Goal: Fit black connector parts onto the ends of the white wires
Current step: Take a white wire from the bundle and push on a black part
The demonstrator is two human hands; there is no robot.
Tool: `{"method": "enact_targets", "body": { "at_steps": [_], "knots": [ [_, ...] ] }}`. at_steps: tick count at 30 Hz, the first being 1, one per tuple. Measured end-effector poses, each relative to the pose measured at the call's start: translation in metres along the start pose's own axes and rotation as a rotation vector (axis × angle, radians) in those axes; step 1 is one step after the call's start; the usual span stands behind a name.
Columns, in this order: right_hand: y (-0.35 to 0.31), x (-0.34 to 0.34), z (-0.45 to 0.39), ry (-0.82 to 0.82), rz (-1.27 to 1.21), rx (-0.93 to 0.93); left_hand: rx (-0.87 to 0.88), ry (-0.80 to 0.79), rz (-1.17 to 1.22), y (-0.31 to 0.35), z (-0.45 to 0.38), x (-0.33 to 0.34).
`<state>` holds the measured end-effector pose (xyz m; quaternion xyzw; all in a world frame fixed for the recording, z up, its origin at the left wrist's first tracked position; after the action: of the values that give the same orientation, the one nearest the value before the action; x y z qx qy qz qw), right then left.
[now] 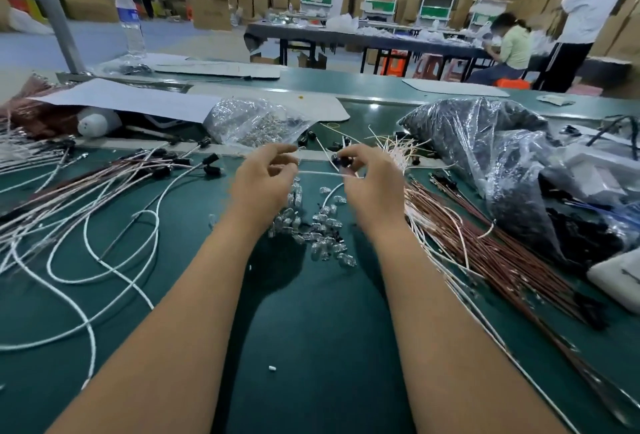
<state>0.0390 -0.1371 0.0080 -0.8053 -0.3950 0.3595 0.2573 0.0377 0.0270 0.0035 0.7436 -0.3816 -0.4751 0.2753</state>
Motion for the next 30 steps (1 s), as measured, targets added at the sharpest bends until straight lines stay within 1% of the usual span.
{"method": "enact_targets", "body": {
  "at_steps": [1, 3, 5, 9, 12, 14, 16, 18, 20, 23, 30],
  "knots": [
    [-0.002, 0.004, 0.006, -0.010, -0.100, 0.005, -0.022, -0.046, 0.083, 0.004, 0.002, 0.001],
    [-0.004, 0.009, 0.012, -0.020, -0.236, 0.046, -0.033, -0.101, 0.146, 0.011, 0.006, 0.005],
    [-0.003, 0.013, 0.015, -0.048, -0.267, 0.052, -0.024, -0.100, 0.161, 0.017, 0.010, 0.010],
    [-0.009, 0.023, 0.019, -0.090, -0.239, 0.004, -0.053, -0.020, 0.228, 0.016, 0.009, 0.015],
    [-0.011, 0.026, 0.015, -0.072, -0.201, 0.045, -0.121, 0.051, 0.187, 0.004, -0.001, 0.009],
    [-0.009, 0.025, 0.010, -0.042, -0.121, 0.099, -0.169, 0.060, 0.326, -0.004, -0.005, 0.003],
    [-0.008, 0.020, 0.008, -0.068, -0.042, 0.172, -0.198, 0.054, 0.466, -0.008, -0.007, -0.001],
    [-0.005, 0.017, 0.007, -0.146, -0.057, 0.241, -0.213, 0.057, 0.557, -0.011, -0.009, -0.003],
    [-0.004, 0.016, 0.006, -0.175, -0.138, 0.243, -0.229, 0.066, 0.615, -0.012, -0.011, -0.003],
    [0.000, 0.013, 0.005, -0.077, -0.147, 0.171, -0.249, 0.064, 0.665, -0.012, -0.011, -0.003],
    [0.002, 0.010, 0.007, 0.017, -0.304, 0.095, -0.294, 0.075, 0.682, -0.011, -0.013, -0.003]
  ]
}}
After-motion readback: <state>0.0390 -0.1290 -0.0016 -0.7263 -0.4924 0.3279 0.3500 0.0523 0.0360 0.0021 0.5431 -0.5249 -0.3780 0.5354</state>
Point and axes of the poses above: each hand's wrist, its own z-axis away from the middle knuckle, its own x-axis out of the palm, y = z × x, the point moved 1 cm from there along -z, towards the middle knuckle, and after that the axes turned 13 degrees about -z, right-handed, at the moved point
